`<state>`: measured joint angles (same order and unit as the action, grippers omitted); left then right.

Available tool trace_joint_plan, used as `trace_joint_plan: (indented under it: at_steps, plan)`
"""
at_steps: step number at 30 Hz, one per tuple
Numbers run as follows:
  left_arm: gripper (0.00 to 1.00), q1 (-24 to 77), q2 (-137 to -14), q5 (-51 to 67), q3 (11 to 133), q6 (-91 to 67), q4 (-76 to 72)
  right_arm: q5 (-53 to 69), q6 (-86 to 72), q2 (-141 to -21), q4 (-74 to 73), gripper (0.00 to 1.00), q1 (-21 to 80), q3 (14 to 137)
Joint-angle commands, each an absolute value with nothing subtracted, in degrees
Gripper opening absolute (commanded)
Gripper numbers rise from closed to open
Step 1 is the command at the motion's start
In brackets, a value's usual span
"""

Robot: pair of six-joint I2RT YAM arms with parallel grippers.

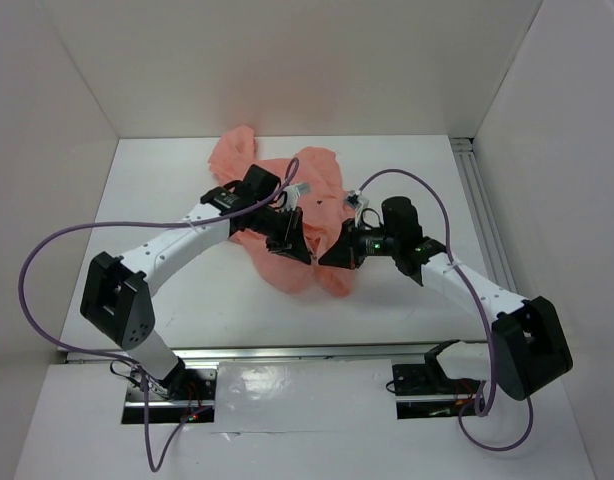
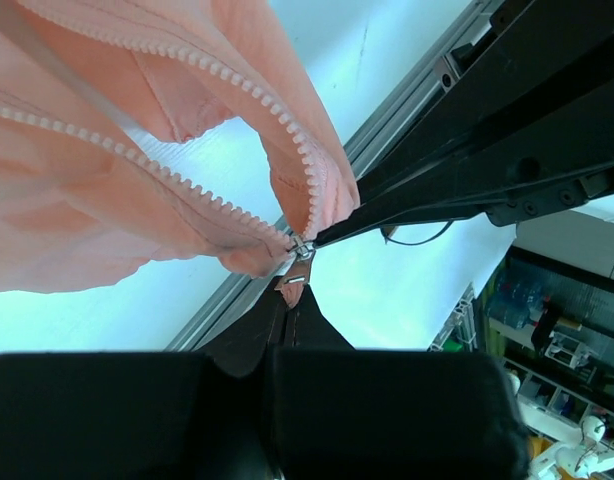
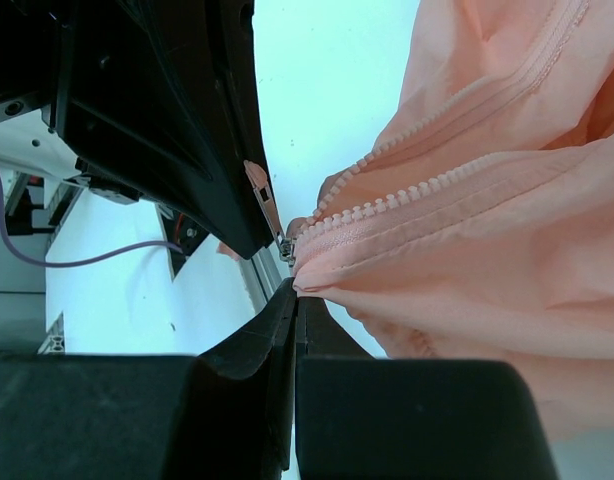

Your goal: Zip up the jacket

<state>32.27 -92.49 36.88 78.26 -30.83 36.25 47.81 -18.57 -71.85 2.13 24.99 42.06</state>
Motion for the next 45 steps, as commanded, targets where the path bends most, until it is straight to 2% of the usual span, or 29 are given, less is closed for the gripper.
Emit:
trace_joint_plan:
  at_steps: [1,12,15,19,24,33,45]
  plan:
    - [0.0,31.0,-92.0,34.5,81.8,-28.6,36.0,47.9,-17.5,-71.9,-2.5,0.0,25.5,42.9]
    - [0.0,31.6,-93.3,31.2,84.2,-26.9,37.7,48.4,-17.5,-71.9,-2.5,0.0,25.5,42.9]
    - [0.04,32.6,-93.8,29.3,86.0,-26.4,38.2,49.0,-17.5,-71.9,-2.5,0.0,25.5,42.9]
    - [0.0,33.7,-93.8,28.7,87.4,-25.3,38.8,48.4,-17.5,-71.9,-2.5,0.0,25.5,42.4]
    - [0.01,35.6,-92.9,28.7,87.9,-24.8,41.6,47.0,-18.0,-71.4,-1.8,0.0,25.0,42.4]
    - [0.0,38.8,-89.4,28.2,79.4,-28.5,39.9,47.7,-22.9,-70.2,5.4,0.0,24.4,40.6]
    - [0.0,39.9,-90.5,27.0,79.9,-27.9,39.9,47.6,-26.1,-67.9,8.9,0.0,24.4,38.8]
